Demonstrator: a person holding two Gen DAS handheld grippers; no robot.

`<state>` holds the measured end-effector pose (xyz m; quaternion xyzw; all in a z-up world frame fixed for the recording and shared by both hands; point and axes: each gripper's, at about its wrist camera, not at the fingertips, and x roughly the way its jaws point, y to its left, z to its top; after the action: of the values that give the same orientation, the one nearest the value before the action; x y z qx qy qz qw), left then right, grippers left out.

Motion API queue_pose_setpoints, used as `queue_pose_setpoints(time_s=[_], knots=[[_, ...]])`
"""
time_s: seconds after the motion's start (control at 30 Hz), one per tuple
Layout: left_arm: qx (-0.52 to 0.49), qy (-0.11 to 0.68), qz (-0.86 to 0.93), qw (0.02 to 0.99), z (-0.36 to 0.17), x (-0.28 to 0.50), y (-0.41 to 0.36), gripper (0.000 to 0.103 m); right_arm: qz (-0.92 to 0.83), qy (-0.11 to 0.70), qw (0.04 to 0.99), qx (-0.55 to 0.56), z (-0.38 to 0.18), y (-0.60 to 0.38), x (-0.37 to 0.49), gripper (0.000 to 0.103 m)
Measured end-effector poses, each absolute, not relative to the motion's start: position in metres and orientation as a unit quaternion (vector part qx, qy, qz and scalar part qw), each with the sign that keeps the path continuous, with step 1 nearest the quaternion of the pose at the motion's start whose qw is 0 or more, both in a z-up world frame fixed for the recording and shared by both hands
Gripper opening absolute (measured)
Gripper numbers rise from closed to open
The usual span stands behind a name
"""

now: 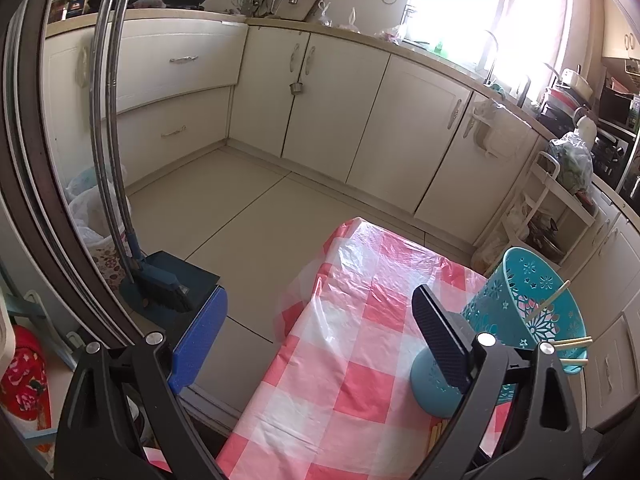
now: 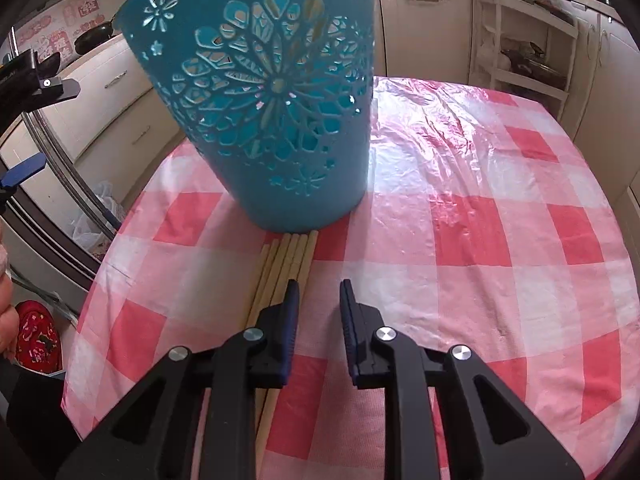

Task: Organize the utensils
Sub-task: 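Lower the right tool back to the chopsticks beside the basket, then lower the open left tool onto the wooden chopstick bundle beside the basket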

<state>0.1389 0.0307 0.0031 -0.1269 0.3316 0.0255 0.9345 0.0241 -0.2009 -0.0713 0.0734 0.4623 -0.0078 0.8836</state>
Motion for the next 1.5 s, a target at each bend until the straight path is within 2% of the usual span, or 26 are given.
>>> queue_pose_setpoints(time_s=[0.37,0.47,0.57,0.73,0.87,1.2,1.5], knots=[[-0.12,0.336,0.025,0.934,0.001,0.141,0.027,0.089,-0.001,0.461,0.886,0.056,-0.071,-0.193,0.024,0.021],[-0.118,0.337,0.024,0.934,0.0,0.142,0.027,0.089,-0.001,0.463,0.885,0.036,-0.071,-0.19,0.023,0.018],[-0.116,0.337,0.025,0.934,-0.001,0.141,0.027,0.089,0.002,0.468,0.884,0.02,-0.07,-0.193,0.019,0.01],[-0.104,0.346,0.035,0.932,-0.008,0.141,0.029,0.089,-0.008,0.474,0.88,0.003,-0.066,-0.216,0.005,0.01],[-0.069,0.369,0.029,0.926,-0.023,0.133,0.017,0.089,-0.02,0.48,0.877,0.015,-0.064,-0.242,-0.013,0.009],[0.071,0.432,-0.067,0.897,-0.07,0.084,-0.067,0.089,-0.004,0.466,0.881,0.083,-0.065,-0.266,-0.024,0.009],[0.098,0.452,-0.085,0.882,-0.087,0.083,-0.091,0.089,0.004,0.461,0.881,0.108,-0.065,-0.272,-0.025,0.009]])
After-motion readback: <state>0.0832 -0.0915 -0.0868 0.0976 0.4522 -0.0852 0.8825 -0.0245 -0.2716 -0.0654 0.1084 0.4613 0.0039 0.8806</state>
